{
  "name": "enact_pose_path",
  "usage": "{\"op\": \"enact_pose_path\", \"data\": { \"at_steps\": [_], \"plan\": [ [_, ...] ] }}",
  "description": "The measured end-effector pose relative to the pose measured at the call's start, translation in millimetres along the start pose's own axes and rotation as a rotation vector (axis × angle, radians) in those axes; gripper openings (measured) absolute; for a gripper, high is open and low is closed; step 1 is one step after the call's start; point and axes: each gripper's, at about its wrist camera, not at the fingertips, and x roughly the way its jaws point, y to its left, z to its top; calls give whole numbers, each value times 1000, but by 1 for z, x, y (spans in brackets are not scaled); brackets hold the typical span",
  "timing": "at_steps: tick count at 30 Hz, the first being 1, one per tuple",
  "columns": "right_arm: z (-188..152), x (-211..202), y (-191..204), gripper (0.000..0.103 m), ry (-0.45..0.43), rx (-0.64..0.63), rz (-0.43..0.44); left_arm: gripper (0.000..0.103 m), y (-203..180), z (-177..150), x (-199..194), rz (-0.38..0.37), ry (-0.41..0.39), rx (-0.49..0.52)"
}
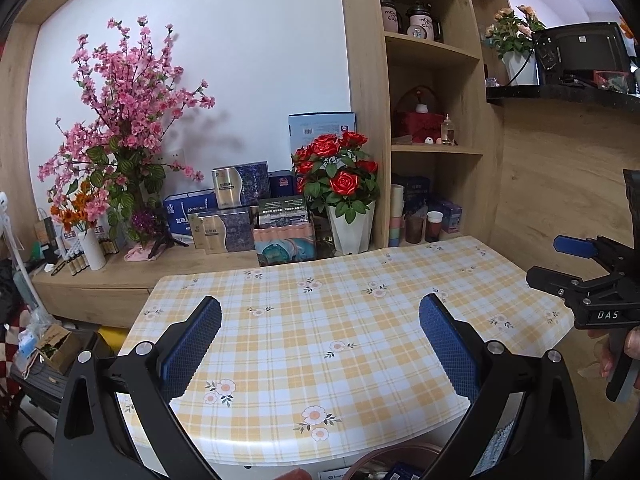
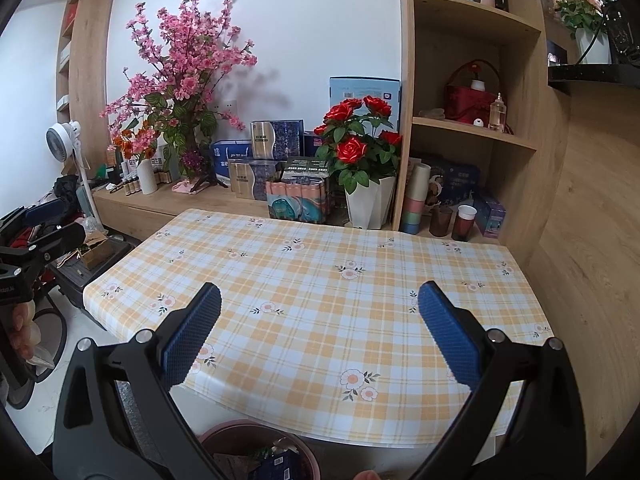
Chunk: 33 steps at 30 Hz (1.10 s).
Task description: Collect trash
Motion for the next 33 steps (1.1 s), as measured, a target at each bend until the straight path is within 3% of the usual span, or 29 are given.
{"op": "enact_pose_path", "data": {
  "at_steps": [33],
  "plan": [
    [-2, 0, 1, 97, 2, 8, 0, 97, 1, 1, -2, -2, 1, -3]
  ]
}}
